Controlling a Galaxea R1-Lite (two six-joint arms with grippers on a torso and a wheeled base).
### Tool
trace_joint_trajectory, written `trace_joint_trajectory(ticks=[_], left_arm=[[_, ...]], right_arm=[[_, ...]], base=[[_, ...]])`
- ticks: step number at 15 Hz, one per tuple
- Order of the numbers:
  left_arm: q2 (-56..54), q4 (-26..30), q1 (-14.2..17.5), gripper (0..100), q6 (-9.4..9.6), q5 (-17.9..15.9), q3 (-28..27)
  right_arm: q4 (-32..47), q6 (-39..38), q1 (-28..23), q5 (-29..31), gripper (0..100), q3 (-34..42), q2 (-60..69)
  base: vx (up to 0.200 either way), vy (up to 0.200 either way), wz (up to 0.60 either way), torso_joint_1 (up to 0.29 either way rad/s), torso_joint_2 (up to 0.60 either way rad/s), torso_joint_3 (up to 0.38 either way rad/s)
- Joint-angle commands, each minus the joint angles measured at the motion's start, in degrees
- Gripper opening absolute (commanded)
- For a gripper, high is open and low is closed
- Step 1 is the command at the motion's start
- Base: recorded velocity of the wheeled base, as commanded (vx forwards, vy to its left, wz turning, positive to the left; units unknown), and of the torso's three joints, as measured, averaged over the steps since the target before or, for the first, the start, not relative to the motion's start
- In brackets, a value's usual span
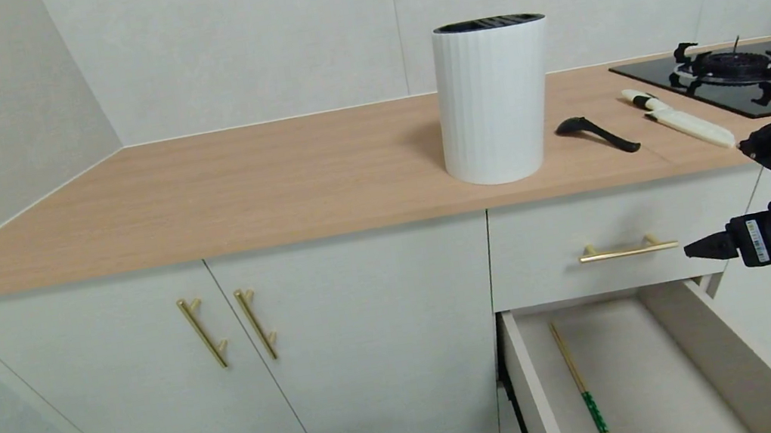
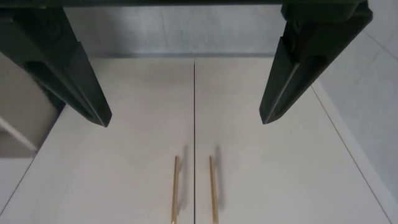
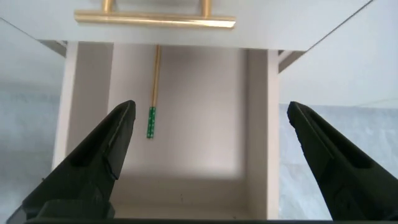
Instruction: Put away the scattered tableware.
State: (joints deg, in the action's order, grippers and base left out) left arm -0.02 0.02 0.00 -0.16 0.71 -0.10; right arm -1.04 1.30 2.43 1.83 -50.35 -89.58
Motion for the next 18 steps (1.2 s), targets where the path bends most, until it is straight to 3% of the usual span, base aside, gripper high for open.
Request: trace_joint_trajectory(ticks=[1,10,14,18], left_arm=[[0.0,0.1,0.0,100,-0.02,0.0,0.0],[0.0,0.1,0.0,100,-0.02,0.1,0.0],[0.0,0.1,0.0,100,-0.02,0.1,0.0],[0.0,0.1,0.0,100,-0.02,0.1,0.0]], right_arm=[[-0.1,0.0,0.1,-0.1,100,0.2,0.1],[-0.3,0.6,0.1,-0.2,100,0.2,0.1],[-0.5,0.8,0.1,-1.1,100,-0.5,0.3],[-0.7,3.3,0.1,-7.5,100,-15.7,-7.9]], base=[[0.0,0.0,0.0,0.129,-0.48,-0.33],[0.0,0.0,0.0,0.169,-0.47,-0.312],[0.0,0.0,0.0,0.062,-0.14,-0.087],[0.0,0.0,0.0,0.0,0.0,0.0]])
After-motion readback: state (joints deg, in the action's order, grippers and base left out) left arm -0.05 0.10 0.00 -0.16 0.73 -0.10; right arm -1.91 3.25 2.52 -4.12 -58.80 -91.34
